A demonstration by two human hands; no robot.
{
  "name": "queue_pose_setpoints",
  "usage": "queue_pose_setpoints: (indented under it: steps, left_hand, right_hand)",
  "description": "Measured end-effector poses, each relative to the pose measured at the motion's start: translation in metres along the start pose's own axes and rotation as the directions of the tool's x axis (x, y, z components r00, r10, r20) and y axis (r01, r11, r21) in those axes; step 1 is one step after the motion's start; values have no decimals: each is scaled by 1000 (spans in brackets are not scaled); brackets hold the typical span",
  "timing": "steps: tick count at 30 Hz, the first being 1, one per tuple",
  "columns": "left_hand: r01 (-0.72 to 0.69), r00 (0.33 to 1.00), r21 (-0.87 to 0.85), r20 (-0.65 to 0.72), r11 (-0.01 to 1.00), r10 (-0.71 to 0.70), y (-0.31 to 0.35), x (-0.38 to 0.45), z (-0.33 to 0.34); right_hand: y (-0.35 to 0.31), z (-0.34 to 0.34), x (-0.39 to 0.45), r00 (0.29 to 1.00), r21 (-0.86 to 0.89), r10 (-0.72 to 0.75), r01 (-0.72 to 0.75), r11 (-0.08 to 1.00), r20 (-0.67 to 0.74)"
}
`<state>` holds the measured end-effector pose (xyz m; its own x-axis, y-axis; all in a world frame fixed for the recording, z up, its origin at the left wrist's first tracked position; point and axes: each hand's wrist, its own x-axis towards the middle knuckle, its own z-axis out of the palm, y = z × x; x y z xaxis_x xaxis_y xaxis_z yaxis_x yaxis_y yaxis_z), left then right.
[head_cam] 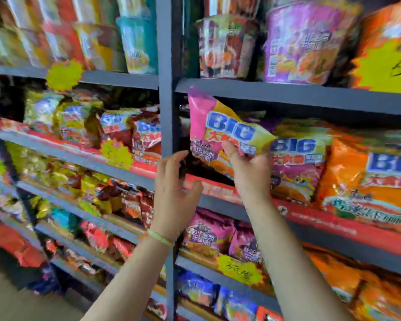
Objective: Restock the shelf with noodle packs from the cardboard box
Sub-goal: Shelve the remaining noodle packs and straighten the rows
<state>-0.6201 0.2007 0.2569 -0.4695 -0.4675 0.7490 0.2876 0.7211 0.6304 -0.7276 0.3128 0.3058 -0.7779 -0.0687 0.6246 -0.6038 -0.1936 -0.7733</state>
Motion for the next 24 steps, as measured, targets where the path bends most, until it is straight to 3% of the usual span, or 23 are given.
queue_pose_setpoints:
  steps: [2, 6, 10, 15, 18, 21, 24]
  left_hand:
    - [-103, 991, 78, 90, 992, 96, 2, 8, 9]
    - [-233, 955, 218, 233, 948, 181, -4, 22, 18]
    - [-369, 908, 280, 314, 886, 278, -12, 44, 21]
    - [-410, 895, 440, 363, 799, 260, -9, 69, 39]
    - [-448, 875, 478, 410, 755, 259, -15, 76, 48]
    - [-499, 842, 460, 457, 735, 286, -21, 86, 57]
    - [-513, 842, 451, 432, 730, 324, -21, 95, 71]
  right_hand:
    - [7, 10, 7, 997, -83, 26, -20, 996, 67]
    - [22, 22, 12, 943, -79, 231, -219, 973, 237]
    - [16, 23, 15, 965, -300, 216, -164, 940, 150]
    - [-6, 19, 10, 981, -552, 161, -74, 830, 112]
    - [-22, 10, -2, 992, -680, 17, 73, 730, 124]
    - [-34, -10, -11, 939, -746, -315, 308, 590, 138]
    - [-33, -36, -3, 889, -840, -439, 333, 428, 128]
